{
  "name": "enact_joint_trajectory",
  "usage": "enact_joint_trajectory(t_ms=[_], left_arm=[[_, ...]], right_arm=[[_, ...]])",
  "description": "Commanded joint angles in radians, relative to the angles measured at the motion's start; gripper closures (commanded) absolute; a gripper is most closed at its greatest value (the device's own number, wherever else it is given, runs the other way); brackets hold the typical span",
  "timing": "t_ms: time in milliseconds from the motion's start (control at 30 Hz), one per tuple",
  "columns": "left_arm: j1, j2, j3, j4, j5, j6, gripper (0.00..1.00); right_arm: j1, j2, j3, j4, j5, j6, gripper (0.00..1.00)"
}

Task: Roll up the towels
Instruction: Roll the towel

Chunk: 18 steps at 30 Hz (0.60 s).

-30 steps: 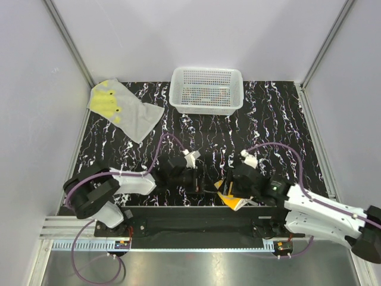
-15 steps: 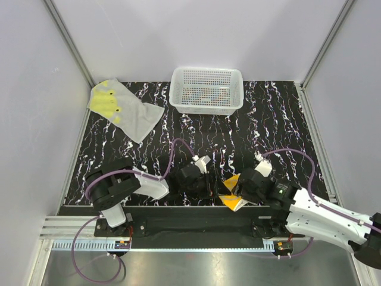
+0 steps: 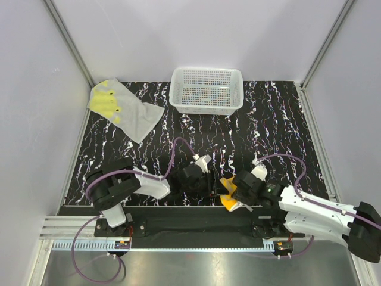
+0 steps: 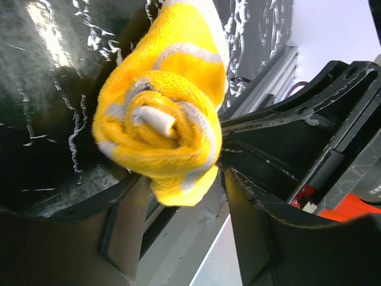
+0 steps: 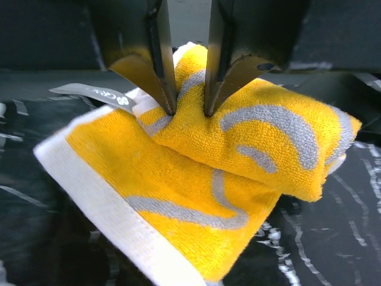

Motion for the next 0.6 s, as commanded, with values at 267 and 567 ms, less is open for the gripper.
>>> enact_joint_trajectory(t_ms=[267, 567], left_arm=[[0.074, -0.198, 0.079, -0.2, -0.022, 0.173, 0.32], [0.155, -0.367, 0.154, -0.539, -0.074, 0.287, 0.26]], right_arm=[[-0.004, 0.237, -0.083, 0.601, -0.229, 0.1, 0.81], [-0.004, 0.396, -0.038, 0.833, -0.252, 0.133, 0.86]])
